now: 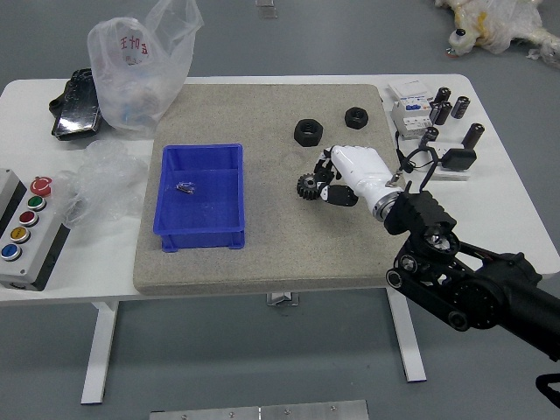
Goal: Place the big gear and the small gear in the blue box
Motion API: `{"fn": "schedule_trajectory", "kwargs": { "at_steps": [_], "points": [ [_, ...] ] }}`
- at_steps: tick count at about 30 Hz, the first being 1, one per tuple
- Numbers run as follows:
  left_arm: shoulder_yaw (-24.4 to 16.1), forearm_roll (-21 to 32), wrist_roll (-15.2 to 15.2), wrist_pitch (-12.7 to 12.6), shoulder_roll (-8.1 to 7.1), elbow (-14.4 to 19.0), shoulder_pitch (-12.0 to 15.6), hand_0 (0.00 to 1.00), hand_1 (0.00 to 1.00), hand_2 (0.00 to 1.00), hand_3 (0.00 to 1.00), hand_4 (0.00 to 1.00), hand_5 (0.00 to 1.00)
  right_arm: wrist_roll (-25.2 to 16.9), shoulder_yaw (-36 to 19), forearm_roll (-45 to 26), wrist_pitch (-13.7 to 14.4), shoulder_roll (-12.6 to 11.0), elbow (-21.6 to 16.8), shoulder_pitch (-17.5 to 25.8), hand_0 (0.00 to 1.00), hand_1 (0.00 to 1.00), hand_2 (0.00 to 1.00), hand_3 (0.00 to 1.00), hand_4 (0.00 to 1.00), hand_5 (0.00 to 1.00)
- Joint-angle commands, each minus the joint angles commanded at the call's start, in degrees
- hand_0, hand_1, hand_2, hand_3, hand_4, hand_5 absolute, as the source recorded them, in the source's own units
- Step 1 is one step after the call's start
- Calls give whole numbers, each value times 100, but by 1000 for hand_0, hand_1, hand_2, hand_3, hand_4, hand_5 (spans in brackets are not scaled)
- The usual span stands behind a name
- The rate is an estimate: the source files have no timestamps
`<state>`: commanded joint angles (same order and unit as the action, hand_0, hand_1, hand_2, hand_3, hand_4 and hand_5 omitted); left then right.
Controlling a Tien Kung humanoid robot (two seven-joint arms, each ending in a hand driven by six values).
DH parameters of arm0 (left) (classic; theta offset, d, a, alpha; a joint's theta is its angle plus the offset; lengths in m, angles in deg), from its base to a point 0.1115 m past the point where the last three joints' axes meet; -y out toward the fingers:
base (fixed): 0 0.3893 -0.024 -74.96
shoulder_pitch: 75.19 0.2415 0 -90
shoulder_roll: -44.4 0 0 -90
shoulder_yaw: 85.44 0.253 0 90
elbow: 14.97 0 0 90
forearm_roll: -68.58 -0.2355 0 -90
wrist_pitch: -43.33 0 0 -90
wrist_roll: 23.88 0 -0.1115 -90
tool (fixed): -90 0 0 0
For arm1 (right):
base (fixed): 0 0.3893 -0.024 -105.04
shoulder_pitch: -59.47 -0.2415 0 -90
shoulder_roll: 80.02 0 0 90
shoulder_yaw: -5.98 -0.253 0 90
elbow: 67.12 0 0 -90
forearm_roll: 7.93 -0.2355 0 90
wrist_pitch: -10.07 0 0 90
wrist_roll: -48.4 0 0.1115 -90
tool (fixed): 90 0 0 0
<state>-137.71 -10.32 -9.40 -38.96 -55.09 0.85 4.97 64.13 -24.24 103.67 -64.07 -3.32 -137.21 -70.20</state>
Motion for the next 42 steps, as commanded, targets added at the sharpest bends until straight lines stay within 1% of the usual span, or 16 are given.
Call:
{"fn": "schedule_trajectory", "kwargs": {
  "at_steps": [3,5,7,8,13,14,19,20,25,26,31,32,37,38,39,42],
  "points": [
    [5,2,-2,3,0,1,-5,716,605,597,671,693,487,-4,123,26,4,71,-157,-76,288,452,339,408,62,2],
    [-3,-13,0,10,-1,3,-9,716,605,597,671,693,487,-10,329,71,15,226,-344,-198,288,452,339,408,62,2],
    [-11,-26,4,15,-2,5,-11,716,605,597,671,693,487,-16,495,102,27,367,-401,-291,288,452,339,408,62,2],
    [-16,-33,7,18,-2,6,-11,716,605,597,672,693,487,-18,577,106,32,436,-404,-334,298,469,370,435,89,2],
    [-50,-81,25,35,-3,12,-15,716,605,597,672,693,487,-49,995,41,102,700,-254,-474,298,469,370,435,89,2],
    [-56,-87,29,38,-3,13,-15,716,605,597,673,693,487,-55,1063,31,122,740,-208,-484,312,494,439,501,27,2],
    [-69,-106,43,52,7,19,-21,716,605,597,673,693,487,-105,1202,-92,198,887,48,-458,312,494,439,501,27,2],
    [-67,-105,43,53,8,20,-22,716,605,597,672,693,488,-129,1198,-126,191,895,88,-442,368,600,609,622,196,203],
    [-77,-116,50,59,9,22,-21,716,605,597,672,693,488,-204,1085,-160,218,905,178,-396,368,600,609,622,196,203],
    [-80,-119,51,61,11,23,-21,716,605,596,672,693,488,-207,1063,-154,229,907,182,-391,400,719,817,844,570,209],
    [-80,-124,54,68,19,25,-25,716,605,596,672,693,488,-198,960,-136,285,918,207,-374,400,719,817,844,570,209],
    [-80,-124,53,69,20,25,-27,715,605,596,671,693,487,-197,953,-139,292,917,213,-372,405,729,824,857,578,185],
    [-88,-138,56,70,16,25,-27,715,605,596,671,693,487,-184,944,-163,299,904,235,-360,405,729,824,857,578,185],
    [-91,-141,58,70,15,25,-27,715,605,595,672,693,487,-184,944,-167,299,902,238,-356,406,729,823,854,599,197],
    [-93,-144,58,69,14,24,-28,715,605,595,672,693,487,-185,936,-173,299,901,242,-349,406,729,823,854,599,197],
    [-86,-136,56,69,17,25,-28,715,605,595,672,693,487,-205,789,-204,328,880,294,-333,406,729,823,854,599,197]
  ]
}}
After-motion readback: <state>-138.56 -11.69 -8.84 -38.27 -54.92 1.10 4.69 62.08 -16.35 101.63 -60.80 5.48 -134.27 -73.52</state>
